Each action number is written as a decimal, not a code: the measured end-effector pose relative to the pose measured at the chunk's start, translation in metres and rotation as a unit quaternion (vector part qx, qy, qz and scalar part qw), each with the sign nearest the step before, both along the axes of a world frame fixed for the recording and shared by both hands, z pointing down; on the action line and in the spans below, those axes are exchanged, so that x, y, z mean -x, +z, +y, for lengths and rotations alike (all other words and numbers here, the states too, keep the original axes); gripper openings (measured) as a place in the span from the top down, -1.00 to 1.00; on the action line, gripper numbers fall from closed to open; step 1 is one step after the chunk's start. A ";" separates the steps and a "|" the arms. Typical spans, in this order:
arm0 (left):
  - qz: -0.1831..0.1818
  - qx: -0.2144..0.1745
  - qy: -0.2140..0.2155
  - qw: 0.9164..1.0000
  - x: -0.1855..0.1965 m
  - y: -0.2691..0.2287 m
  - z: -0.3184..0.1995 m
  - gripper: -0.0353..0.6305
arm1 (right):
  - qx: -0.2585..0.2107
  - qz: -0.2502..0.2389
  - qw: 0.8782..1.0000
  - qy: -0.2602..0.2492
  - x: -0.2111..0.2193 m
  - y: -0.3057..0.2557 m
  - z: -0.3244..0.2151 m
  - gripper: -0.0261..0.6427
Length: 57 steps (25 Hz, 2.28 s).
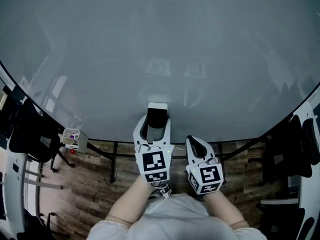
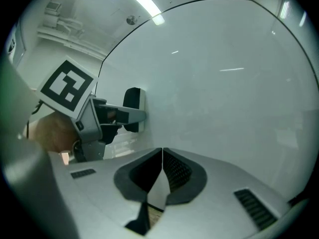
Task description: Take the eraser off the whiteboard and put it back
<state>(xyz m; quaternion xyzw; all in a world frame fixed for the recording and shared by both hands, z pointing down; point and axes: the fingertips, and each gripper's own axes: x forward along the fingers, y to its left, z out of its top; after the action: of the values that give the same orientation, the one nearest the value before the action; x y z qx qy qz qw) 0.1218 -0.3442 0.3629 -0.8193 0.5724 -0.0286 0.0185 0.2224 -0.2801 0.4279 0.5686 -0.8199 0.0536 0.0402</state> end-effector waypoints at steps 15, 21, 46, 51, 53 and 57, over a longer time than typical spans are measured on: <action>-0.003 0.008 0.035 0.999 0.012 0.020 0.024 0.12 | 0.004 0.014 1.000 0.007 0.006 0.006 -0.004 0.84; -0.022 0.040 0.040 0.998 0.035 0.060 0.038 0.12 | 0.000 0.026 1.000 0.009 0.017 0.007 0.002 0.84; 0.015 0.072 0.041 0.996 0.053 0.076 0.055 0.12 | 0.006 0.016 1.000 0.019 0.032 0.011 0.009 0.84; 0.013 0.064 0.028 0.997 0.054 0.071 0.056 0.12 | 0.000 0.023 1.000 0.017 0.032 0.008 0.010 0.84; 0.015 0.063 0.028 0.998 0.052 0.069 0.055 0.12 | -0.004 0.026 1.000 0.016 0.031 0.006 0.010 0.84; 0.026 0.058 0.031 0.997 0.047 0.057 0.053 0.12 | -0.009 0.026 1.000 0.015 0.029 0.002 0.010 0.84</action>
<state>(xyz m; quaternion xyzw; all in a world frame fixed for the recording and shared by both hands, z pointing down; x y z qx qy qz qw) 0.0752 -0.2917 0.4197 -0.8369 0.5443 -0.0398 -0.0432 0.1937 -0.2697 0.4301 0.5822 -0.8105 0.0318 0.0554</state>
